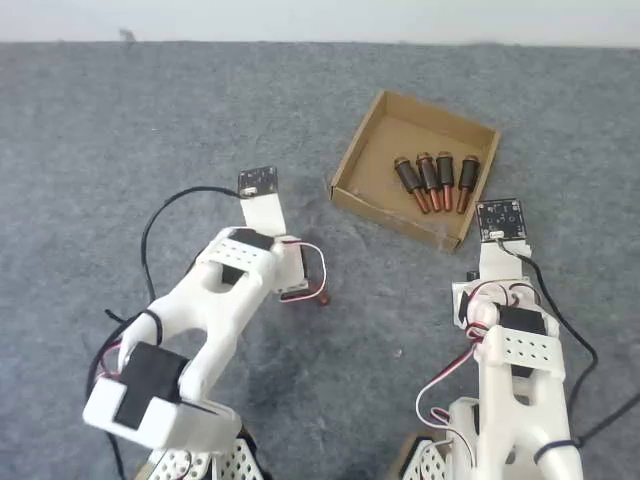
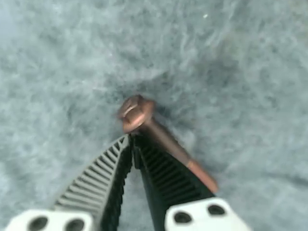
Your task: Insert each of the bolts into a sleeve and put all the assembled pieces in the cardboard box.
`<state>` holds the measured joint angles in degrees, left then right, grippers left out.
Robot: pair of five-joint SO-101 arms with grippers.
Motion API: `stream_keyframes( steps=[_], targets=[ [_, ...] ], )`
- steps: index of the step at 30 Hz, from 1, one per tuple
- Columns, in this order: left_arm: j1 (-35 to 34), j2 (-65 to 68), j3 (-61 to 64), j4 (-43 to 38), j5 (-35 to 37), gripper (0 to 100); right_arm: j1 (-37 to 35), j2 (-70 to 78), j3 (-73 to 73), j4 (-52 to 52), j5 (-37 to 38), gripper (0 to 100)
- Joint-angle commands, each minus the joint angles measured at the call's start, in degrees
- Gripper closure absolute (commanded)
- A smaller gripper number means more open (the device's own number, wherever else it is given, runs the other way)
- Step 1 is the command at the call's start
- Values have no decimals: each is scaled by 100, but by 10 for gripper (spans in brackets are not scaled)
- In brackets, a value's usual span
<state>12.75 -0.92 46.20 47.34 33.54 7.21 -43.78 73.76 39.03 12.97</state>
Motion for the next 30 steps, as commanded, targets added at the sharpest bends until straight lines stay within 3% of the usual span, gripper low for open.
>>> stream_keyframes(
  steps=[1, 8, 16, 23, 30],
  targets=[
    [-26, -44, -400, 62, 88, 984, -40, -215, -26, -40, 97, 992],
    [-53, -862, -154, 62, 97, 978, -48, -215, -26, -40, 97, 992],
    [-18, -2259, 927, -316, 747, 789, -48, -215, -26, -48, 97, 992],
    [-35, -1310, 989, -668, 747, 826, -57, -207, 0, -57, 97, 992],
    [-53, -633, 444, -149, 747, 826, -48, -207, 0, -57, 97, 992]
  ],
)
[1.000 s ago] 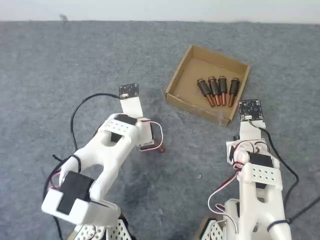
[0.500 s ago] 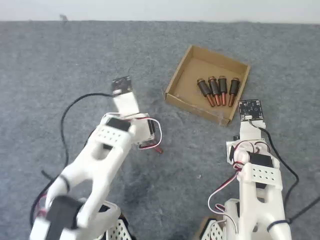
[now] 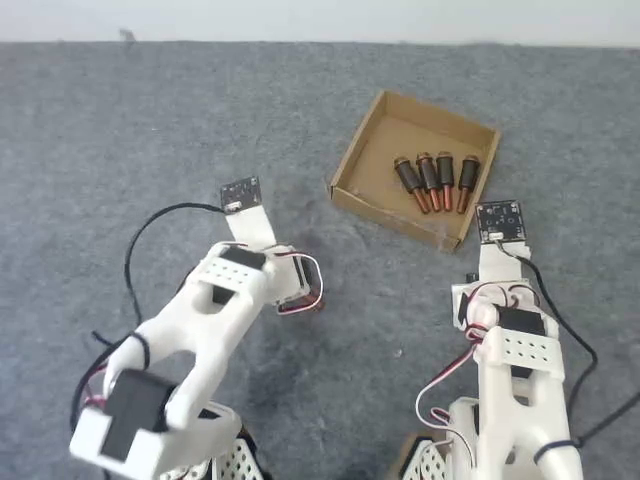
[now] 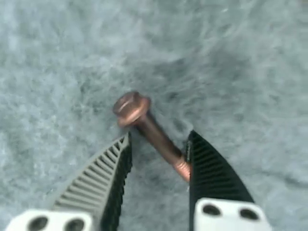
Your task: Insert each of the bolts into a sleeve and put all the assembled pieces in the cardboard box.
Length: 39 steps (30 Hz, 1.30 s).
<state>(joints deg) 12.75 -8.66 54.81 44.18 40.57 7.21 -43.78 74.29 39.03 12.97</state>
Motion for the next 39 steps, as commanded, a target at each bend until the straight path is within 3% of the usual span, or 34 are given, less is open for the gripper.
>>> stream_keyframes(
  steps=[1, 8, 12, 17, 23, 27, 31, 39],
  targets=[
    [-53, 176, -426, 158, 44, 826, -48, -207, -53, -57, 97, 992],
    [-70, 563, -743, -35, 44, 844, -48, -207, -44, -66, 97, 992],
    [-149, 677, -927, 9, -35, 992, -48, -215, -26, -84, 97, 992],
    [-158, 607, -980, 343, -809, 989, -48, -215, -26, -92, 70, 992],
    [-290, -440, -787, 862, -1943, 989, -101, -259, 18, -119, 35, 992],
    [-1116, -976, -233, 158, -2242, 988, -593, -277, 9, -215, -123, 992],
    [-1908, -1055, 110, -756, -2251, 988, -1051, -268, 35, -681, -1134, 992],
    [-2048, -1011, 154, -1029, -2251, 988, -1903, -268, 35, -1780, -1055, 992]
  ],
)
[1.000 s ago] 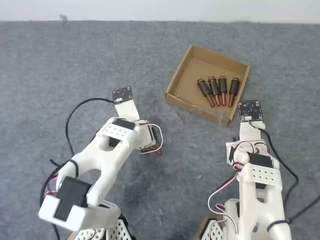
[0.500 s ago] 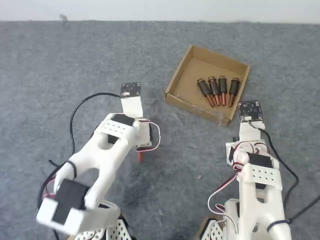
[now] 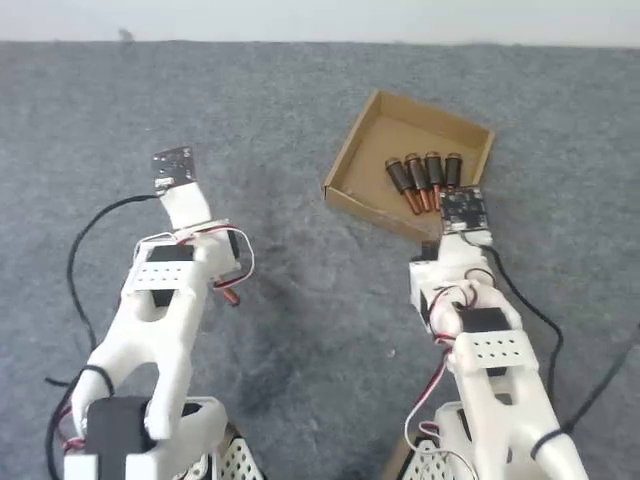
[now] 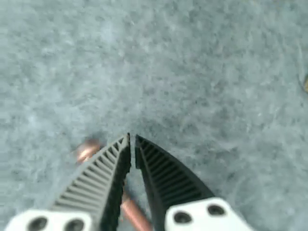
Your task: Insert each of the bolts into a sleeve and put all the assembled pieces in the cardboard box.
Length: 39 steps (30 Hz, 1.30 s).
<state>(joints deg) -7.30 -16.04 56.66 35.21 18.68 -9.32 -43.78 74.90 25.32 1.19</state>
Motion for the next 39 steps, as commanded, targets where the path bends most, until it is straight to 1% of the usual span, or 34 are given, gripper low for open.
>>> stream_keyframes(
  steps=[1, 6, 12, 16, 19, 23, 26, 32, 39],
  targets=[
    [-44, -273, -31, -123, -62, 988, -347, -268, -26, -558, 158, 992],
    [-18, -273, -31, -123, -62, 988, -822, -215, 79, -1692, 149, 992],
    [-18, -281, -31, -123, -62, 988, -1402, -215, 782, -3916, 141, 992],
    [-18, -290, -31, -123, -62, 988, -1552, -207, 1064, -5235, 141, 992],
    [-18, -290, -31, -123, -62, 988, -1543, -207, 1099, -5824, 132, 992],
    [-18, -281, -31, -123, -62, 988, -1543, -57, 1081, -6343, 132, 992],
    [-26, -281, -31, -123, -62, 988, -1516, 453, 1002, -7108, 132, 992],
    [-53, -273, -22, -123, -70, 988, -1508, 2079, 844, -9015, 141, 993],
    [-18, -273, -22, -149, -79, 988, -1508, 3855, 686, -10800, 158, 993]
  ],
)
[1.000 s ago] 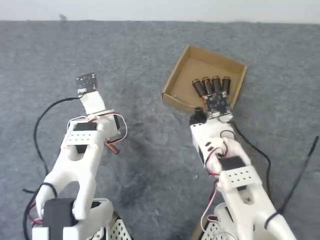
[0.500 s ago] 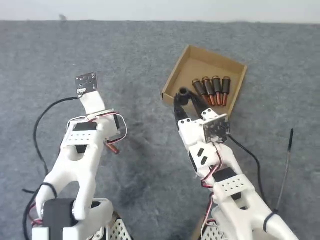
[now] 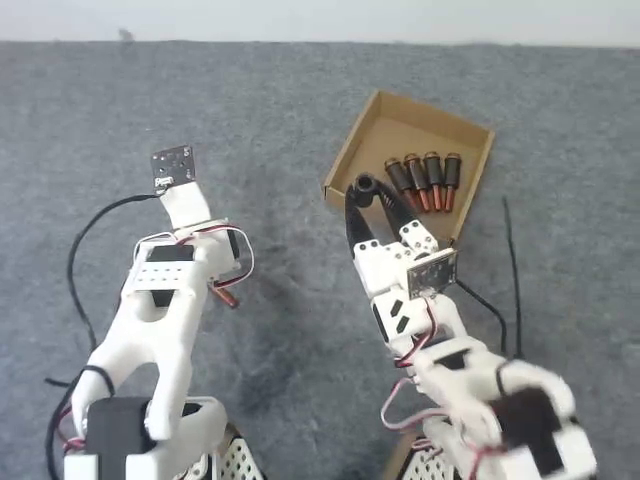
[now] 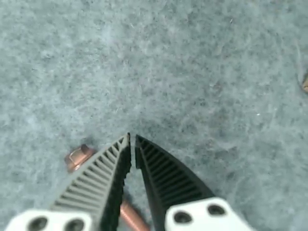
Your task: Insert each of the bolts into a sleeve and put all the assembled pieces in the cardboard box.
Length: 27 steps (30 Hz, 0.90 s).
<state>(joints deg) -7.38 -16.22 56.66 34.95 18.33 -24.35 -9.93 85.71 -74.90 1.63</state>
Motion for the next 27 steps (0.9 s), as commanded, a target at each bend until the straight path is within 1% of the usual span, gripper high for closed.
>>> stream_keyframes(
  steps=[1, 3, 5, 7, 10, 12, 15, 17, 23, 27],
  targets=[
    [-9, -255, -22, -123, -44, 988, -4, 699, -387, -1086, 114, 993],
    [-9, -255, -22, -141, -44, 988, -4, 1138, -325, -1701, 123, 993],
    [-9, -246, 13, -334, -44, 988, -4, 1569, -193, -2316, 123, 993],
    [-9, -255, 189, -651, -35, 988, -4, 1921, -88, -2615, 123, 993],
    [-9, -299, 532, -1275, -26, 988, 4, 2325, -62, -2598, 105, 993],
    [-9, -308, 637, -1468, -26, 988, 4, 2484, -53, -2598, 97, 993],
    [-9, -308, 646, -1477, -26, 988, -110, 2563, 70, -2598, 88, 993],
    [-9, -308, 637, -1486, -26, 988, -330, 2563, 237, -2598, 88, 993],
    [-9, -308, 620, -1503, -26, 988, -1253, 2580, 765, -2589, 88, 993],
    [0, -308, 620, -1582, -26, 988, -1376, 2624, 747, -2536, 88, 993]
  ],
)
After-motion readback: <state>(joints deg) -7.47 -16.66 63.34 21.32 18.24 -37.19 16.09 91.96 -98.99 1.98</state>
